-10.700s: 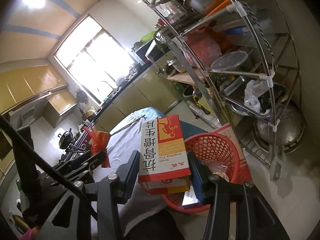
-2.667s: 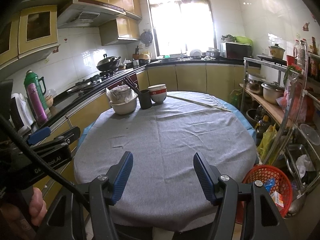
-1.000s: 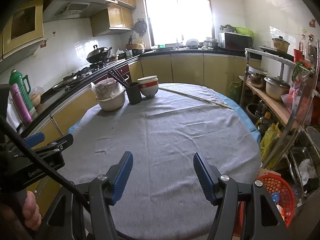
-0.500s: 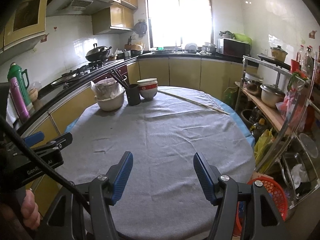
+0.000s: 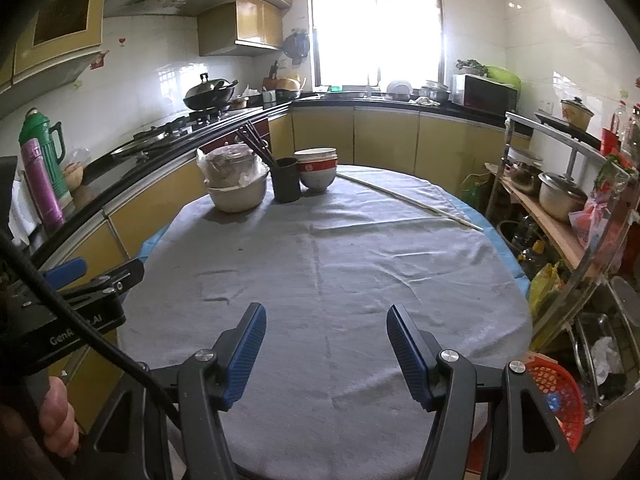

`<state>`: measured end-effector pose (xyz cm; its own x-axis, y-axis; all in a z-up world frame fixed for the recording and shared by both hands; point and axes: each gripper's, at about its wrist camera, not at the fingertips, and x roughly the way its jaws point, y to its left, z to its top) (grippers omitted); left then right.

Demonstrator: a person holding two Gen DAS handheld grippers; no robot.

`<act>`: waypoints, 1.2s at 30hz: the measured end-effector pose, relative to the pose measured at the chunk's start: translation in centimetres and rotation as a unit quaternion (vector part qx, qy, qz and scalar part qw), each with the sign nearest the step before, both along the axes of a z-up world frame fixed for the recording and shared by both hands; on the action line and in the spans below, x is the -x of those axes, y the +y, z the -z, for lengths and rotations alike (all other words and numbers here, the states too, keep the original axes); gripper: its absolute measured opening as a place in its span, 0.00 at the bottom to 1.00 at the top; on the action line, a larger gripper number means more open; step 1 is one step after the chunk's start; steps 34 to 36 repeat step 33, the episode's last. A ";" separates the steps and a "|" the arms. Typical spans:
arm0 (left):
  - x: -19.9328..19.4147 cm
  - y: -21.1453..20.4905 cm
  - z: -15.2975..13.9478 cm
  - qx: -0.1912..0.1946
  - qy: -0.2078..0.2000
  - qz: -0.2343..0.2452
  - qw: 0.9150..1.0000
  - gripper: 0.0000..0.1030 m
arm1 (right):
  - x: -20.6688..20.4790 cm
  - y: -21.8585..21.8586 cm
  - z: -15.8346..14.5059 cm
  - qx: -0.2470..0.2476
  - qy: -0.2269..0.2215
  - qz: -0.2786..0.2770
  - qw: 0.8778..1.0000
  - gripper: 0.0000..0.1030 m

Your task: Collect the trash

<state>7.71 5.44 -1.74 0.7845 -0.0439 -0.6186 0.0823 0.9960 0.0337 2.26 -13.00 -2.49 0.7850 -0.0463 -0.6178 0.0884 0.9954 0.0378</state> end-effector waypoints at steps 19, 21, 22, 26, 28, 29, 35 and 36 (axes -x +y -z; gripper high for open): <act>-0.8 -0.3 0.2 -0.014 0.007 -0.004 1.000 0.83 | -1.8 -0.3 0.8 -0.019 0.007 -0.011 1.000 0.65; -0.8 -0.5 0.2 -0.017 0.005 -0.004 1.000 0.83 | -1.8 -0.4 0.8 -0.020 0.008 -0.011 1.000 0.65; -0.8 -0.5 0.1 -0.016 0.006 -0.004 1.000 0.83 | -1.8 -0.4 0.9 -0.020 0.008 -0.011 1.000 0.65; -1.0 -0.8 0.3 -0.018 0.007 -0.003 1.000 0.83 | -2.1 -0.6 1.2 -0.024 0.013 -0.010 1.000 0.65; -1.3 -1.1 0.4 -0.021 0.008 -0.001 1.000 0.83 | -2.3 -0.9 1.5 -0.027 0.015 -0.009 0.999 0.65; -1.5 -1.3 0.6 -0.022 0.010 -0.001 1.000 0.83 | -2.6 -1.0 1.6 -0.028 0.016 -0.008 0.999 0.65; -2.7 -1.7 1.4 -0.020 0.023 0.001 1.000 0.83 | -3.7 -1.8 2.7 -0.033 0.026 -0.006 0.999 0.65; -2.7 -1.7 1.4 -0.020 0.023 0.001 1.000 0.83 | -3.7 -1.8 2.7 -0.033 0.026 -0.006 0.999 0.65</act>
